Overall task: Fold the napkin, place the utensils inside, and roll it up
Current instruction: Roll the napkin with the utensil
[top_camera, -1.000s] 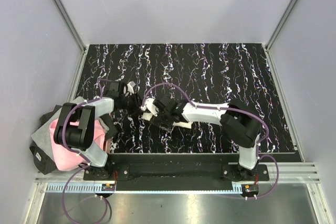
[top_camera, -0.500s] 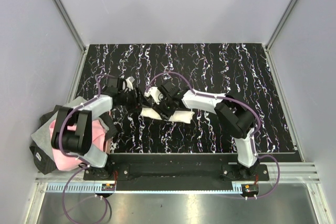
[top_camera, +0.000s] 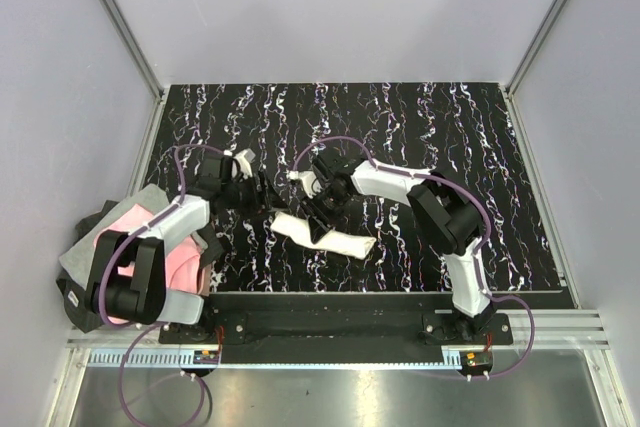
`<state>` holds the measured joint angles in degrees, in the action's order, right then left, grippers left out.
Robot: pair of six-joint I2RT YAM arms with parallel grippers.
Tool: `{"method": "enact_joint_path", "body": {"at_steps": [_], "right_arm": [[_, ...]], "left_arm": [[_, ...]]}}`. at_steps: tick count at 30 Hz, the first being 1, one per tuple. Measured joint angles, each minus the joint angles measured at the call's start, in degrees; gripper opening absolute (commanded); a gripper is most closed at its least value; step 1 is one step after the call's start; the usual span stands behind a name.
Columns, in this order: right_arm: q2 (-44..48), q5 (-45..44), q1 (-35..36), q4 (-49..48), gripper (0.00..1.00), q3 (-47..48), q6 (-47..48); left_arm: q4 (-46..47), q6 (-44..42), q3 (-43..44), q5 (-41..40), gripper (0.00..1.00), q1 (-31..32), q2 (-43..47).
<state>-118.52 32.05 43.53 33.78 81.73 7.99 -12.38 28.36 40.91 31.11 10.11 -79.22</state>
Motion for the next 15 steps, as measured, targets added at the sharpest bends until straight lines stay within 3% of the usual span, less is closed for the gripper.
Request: {"method": "enact_joint_path", "body": {"at_steps": [4, 10, 11, 13, 14, 15], "right_arm": [[-1.8, 4.1, -0.9, 2.3, 0.45, 1.5, -1.7], [-3.3, 7.3, -2.2, 3.7, 0.46, 2.4, -3.7], [-3.3, 7.5, -2.3, 3.8, 0.47, 2.4, -3.8], [-3.3, 7.9, -2.4, 4.2, 0.52, 2.4, -4.1], [-3.3, 8.0, -2.5, 4.4, 0.62, 2.4, -4.3], [-3.3, 8.2, -2.6, 4.7, 0.66, 2.5, -4.6]], "left_arm": [[1.8, 0.4, -1.5, 0.0, 0.58, 3.4, -0.2], [4.6, 1.1, -3.1, 0.1, 0.33, 5.1, -2.8], [4.7, 1.2, -3.2, 0.1, 0.25, 5.1, -3.6], [5.1, 1.3, -3.2, 0.1, 0.17, 5.1, -5.3], [5.3, 1.4, -3.3, 0.2, 0.11, 5.1, -6.2], [5.5, 1.5, -3.4, 0.2, 0.08, 5.1, -6.9]]}}
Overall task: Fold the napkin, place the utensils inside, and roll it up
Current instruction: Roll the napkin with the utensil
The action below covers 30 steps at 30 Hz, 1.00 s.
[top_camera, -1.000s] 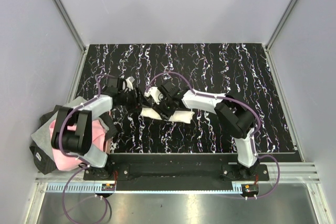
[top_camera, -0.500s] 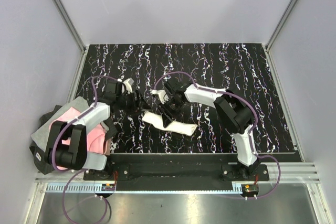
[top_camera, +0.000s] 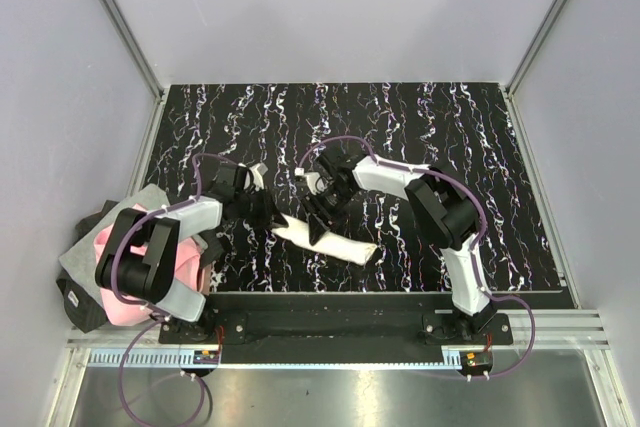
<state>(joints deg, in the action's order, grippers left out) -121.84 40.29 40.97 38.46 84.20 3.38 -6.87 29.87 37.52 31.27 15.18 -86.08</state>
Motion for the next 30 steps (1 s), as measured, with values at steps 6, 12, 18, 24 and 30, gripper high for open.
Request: {"method": "enact_joint_path", "body": {"at_steps": [6, 12, 18, 24, 30], "right_arm": [[1.6, 0.5, -0.1, 0.8, 0.84, 0.5, -0.9], [8.7, -4.1, -0.1, -0.5, 0.90, -0.1, 0.1], [12.6, -8.9, -0.1, -6.5, 0.94, -2.5, 2.1], [9.7, -12.3, 0.8, -9.7, 0.95, -4.6, 3.4], [9.0, -17.3, 4.5, -12.2, 0.95, -8.1, 3.8]], "left_arm": [[0.2, 0.3, -0.2, 0.0, 0.01, 0.0, -0.9], [-0.4, 0.4, 1.4, 0.0, 0.00, 0.0, -2.4], [-1.1, 0.3, 3.4, 0.1, 0.00, 0.1, -4.1], [-2.4, -0.1, 5.8, 0.1, 0.00, 0.1, -6.0], [-2.9, -0.2, 8.2, 0.1, 0.00, 0.1, -7.8]]}}
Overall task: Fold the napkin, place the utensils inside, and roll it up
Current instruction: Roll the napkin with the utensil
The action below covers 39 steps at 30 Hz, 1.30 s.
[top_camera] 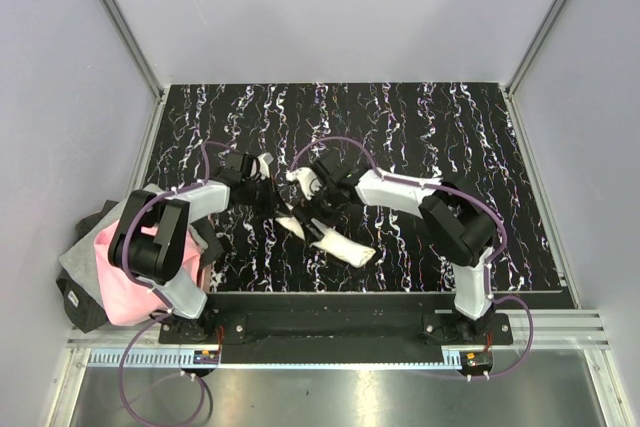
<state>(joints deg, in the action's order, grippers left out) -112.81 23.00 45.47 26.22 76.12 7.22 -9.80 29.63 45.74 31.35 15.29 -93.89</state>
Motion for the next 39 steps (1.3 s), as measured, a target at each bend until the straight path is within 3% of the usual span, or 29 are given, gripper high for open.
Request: {"method": "enact_joint_path", "body": {"at_steps": [5, 7, 12, 13, 15, 20, 27, 33, 39], "right_arm": [[0.2, -6.4, 4.2, -3.3, 0.93, -0.8, -0.3], [0.2, -9.9, 5.4, -4.1, 0.91, -0.9, -1.0], [0.2, -19.5, 7.3, -6.3, 0.82, -1.9, -5.3], [0.2, -21.1, 7.5, -6.9, 0.80, -2.2, -6.3], [0.4, -23.9, 7.6, -8.0, 0.75, -3.0, -8.1], [1.8, -27.9, 7.9, -10.2, 0.72, -5.7, -11.7], [2.8, -31.4, 8.0, -9.4, 0.57, -6.9, -16.8], [1.1, -32.6, 5.0, -5.1, 0.56, -3.5, -21.0], [-2.1, -33.0, -3.4, -2.2, 0.56, 1.7, -21.3]], "left_arm": [[-0.5, -0.1, 1.2, 0.0, 0.01, 0.0, -0.7], [-0.7, -0.2, 1.5, -0.1, 0.08, 0.0, -0.8], [-1.2, -0.4, 2.7, -0.2, 0.36, 0.0, -0.8], [-1.3, -0.4, 3.0, -0.3, 0.46, 0.0, -0.8], [-1.5, -0.6, 4.0, -0.5, 0.59, 0.0, -0.8], [-3.6, -1.1, 7.6, -1.8, 0.78, -0.2, -0.8], [-8.0, -1.8, 11.4, -3.0, 0.86, -4.1, 2.8], [-11.5, -3.3, 15.4, -3.3, 0.89, -8.2, 9.5], [-13.8, -5.3, 16.0, -3.6, 0.92, -10.1, 16.1]]}}
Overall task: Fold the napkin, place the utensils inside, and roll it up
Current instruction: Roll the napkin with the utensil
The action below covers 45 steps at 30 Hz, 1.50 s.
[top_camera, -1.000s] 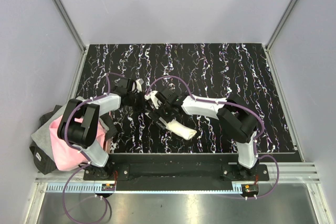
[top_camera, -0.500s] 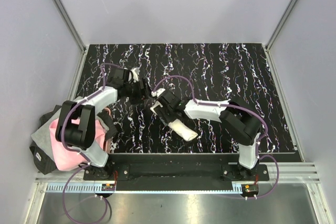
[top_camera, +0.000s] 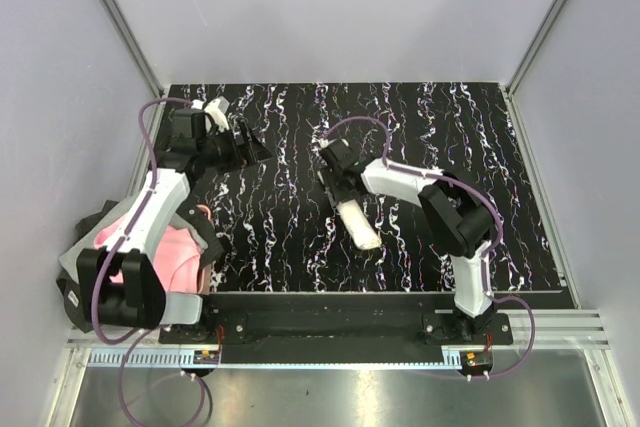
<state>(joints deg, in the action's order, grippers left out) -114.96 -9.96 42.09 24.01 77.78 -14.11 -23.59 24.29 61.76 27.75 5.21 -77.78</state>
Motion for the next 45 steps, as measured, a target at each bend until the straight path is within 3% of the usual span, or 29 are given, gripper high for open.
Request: {"method": "enact_joint_path", "body": {"at_steps": [10, 13, 17, 22, 25, 30, 36, 41, 45], "right_arm": [[-15.1, 0.7, -8.9, 6.8, 0.56, 24.1, 4.5], [-19.3, 1.9, -10.0, 8.3, 0.66, 30.9, 5.7], [-21.3, 4.7, -10.7, 10.1, 0.96, 34.9, 7.8], [-19.6, 9.7, -10.8, 12.3, 1.00, 34.5, 9.9], [-12.8, 13.1, -10.8, 12.3, 1.00, 30.2, 10.1], [9.8, 14.6, -11.0, 7.6, 1.00, 19.2, 9.1], [39.4, 13.9, -14.6, -9.1, 1.00, -6.3, 6.2], [48.7, 11.5, -17.7, -14.2, 1.00, -27.6, 3.4], [52.7, 9.2, -17.6, -13.5, 1.00, -37.6, 2.2]], "left_arm": [[-1.3, -3.4, -4.0, -2.1, 0.96, -0.3, 9.2], [-1.6, -3.8, -5.5, -2.4, 0.97, -0.6, 10.3], [-2.3, -4.7, -7.3, -2.6, 0.98, -0.9, 10.9], [-2.6, -6.9, -9.0, -3.5, 0.99, -1.0, 14.2], [-2.1, -8.3, -10.3, -4.2, 0.99, -1.1, 18.6], [0.2, -10.8, -12.9, -5.5, 0.99, -1.1, 27.1], [2.7, -11.9, -16.9, -7.9, 0.99, -1.1, 35.1], [4.3, -12.1, -19.1, -8.5, 0.99, -1.1, 38.6], [5.8, -12.0, -20.3, -8.3, 0.99, -1.1, 39.6]]}}
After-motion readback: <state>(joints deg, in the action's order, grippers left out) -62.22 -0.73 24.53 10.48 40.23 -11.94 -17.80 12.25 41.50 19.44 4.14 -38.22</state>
